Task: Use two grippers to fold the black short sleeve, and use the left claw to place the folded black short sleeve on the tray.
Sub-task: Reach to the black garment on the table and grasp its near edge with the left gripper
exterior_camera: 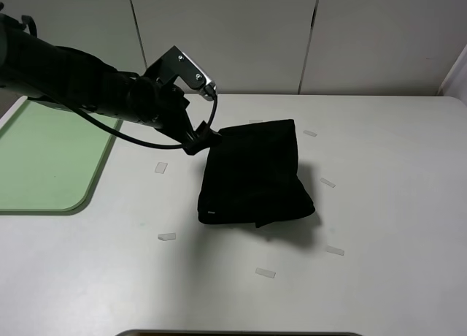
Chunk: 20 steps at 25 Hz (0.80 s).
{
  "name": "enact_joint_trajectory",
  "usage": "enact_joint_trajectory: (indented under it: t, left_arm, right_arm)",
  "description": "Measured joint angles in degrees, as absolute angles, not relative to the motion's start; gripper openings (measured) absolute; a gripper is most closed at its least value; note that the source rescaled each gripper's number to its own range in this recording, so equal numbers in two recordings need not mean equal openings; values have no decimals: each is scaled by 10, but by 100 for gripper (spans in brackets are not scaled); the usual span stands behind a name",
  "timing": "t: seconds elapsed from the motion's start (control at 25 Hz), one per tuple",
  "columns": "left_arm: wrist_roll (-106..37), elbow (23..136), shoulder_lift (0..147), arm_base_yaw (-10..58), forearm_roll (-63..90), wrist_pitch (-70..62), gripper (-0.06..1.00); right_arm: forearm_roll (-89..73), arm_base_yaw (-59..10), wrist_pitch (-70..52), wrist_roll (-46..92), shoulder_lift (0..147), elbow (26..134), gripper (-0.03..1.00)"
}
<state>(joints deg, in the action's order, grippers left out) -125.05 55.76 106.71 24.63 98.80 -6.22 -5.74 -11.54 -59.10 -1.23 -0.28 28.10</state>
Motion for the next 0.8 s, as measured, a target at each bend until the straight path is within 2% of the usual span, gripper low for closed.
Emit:
enact_joint_trajectory:
  t: [0.36, 0.8]
  left_arm:
    - [-1273, 558, 1089, 233, 990, -77, 100]
    - [-1273, 603, 1139, 292, 990, -114, 100]
  right_arm:
    - [-57, -115, -591, -12, -3, 281, 100]
    - [-57, -115, -591, -12, -3, 281, 100]
